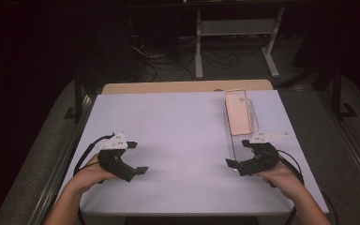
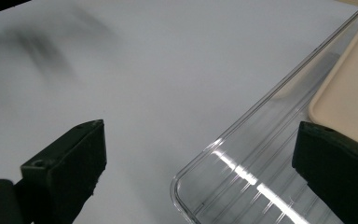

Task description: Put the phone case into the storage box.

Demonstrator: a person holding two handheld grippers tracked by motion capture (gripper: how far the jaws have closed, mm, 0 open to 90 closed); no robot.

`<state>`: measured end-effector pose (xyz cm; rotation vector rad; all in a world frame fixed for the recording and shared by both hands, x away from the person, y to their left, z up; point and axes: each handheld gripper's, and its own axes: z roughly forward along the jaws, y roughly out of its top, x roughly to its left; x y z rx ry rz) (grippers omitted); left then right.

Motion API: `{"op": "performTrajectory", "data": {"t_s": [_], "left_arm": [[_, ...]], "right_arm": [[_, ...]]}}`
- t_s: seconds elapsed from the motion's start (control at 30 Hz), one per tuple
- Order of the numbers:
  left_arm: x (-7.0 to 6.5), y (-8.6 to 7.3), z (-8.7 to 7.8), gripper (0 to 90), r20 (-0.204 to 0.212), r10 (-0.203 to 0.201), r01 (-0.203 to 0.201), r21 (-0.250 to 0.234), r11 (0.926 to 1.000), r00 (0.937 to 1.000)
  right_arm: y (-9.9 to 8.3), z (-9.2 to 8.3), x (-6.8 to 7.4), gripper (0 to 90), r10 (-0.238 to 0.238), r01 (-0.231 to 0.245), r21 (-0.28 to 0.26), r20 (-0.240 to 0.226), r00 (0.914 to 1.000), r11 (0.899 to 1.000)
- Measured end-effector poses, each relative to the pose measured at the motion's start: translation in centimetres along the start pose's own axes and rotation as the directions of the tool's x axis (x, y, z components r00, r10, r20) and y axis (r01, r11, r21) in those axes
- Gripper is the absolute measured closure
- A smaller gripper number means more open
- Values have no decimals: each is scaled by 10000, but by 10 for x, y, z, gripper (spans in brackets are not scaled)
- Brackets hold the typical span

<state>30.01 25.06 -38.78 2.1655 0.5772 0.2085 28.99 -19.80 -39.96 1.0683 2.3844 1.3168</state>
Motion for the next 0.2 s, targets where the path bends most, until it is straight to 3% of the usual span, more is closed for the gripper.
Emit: {"op": "performTrajectory", "data": {"t_s": [0.2], "left_arm": [[1,0,0,0,1,-43,43,4,10000,10000]], "right_arm": [[0,0,-1,25,-8,8,4,-11,10000,10000]]}}
